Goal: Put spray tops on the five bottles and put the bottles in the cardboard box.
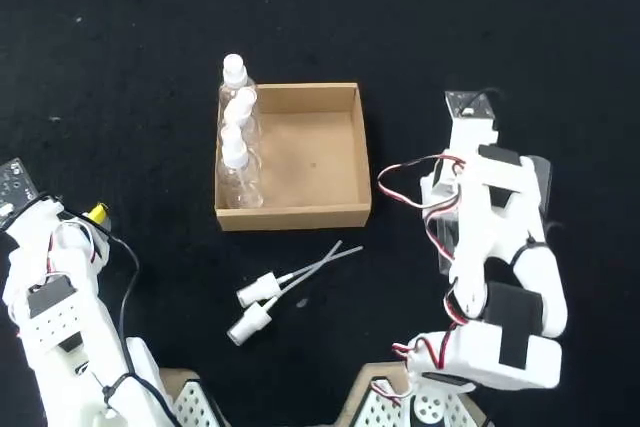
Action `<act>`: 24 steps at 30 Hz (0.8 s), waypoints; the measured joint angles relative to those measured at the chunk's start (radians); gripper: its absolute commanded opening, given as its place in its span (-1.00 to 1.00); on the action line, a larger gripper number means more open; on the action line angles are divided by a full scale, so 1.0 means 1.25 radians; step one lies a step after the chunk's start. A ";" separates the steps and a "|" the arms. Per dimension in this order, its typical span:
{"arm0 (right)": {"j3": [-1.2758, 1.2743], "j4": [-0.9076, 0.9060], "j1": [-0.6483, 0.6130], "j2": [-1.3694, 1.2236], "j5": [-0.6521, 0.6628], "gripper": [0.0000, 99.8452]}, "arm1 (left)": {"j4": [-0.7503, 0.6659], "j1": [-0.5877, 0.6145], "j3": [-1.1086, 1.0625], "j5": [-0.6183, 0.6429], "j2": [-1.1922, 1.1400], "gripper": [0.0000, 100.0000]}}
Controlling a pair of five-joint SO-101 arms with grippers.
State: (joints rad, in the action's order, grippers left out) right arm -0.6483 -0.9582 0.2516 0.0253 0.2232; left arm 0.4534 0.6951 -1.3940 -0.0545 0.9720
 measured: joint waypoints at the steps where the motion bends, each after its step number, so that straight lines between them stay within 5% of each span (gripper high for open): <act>1: 0.000 0.000 0.000 0.000 0.000 -0.84 | 0.000 0.000 0.000 0.000 0.000 -0.58; 2: 0.000 0.000 0.000 0.000 0.000 -0.98 | 0.000 0.000 0.000 0.000 0.000 -0.58; 11: 0.000 0.023 0.050 0.029 0.102 -0.98 | 0.000 0.000 0.000 0.000 0.000 -0.58; 24: -0.017 -0.151 -0.016 0.436 0.173 -0.98 | 0.000 0.000 0.000 -0.020 0.000 -0.58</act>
State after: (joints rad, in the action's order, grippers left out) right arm -0.6697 -1.1469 0.2317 0.5700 0.4396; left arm 0.4534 0.6951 -1.3940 -0.0790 0.9720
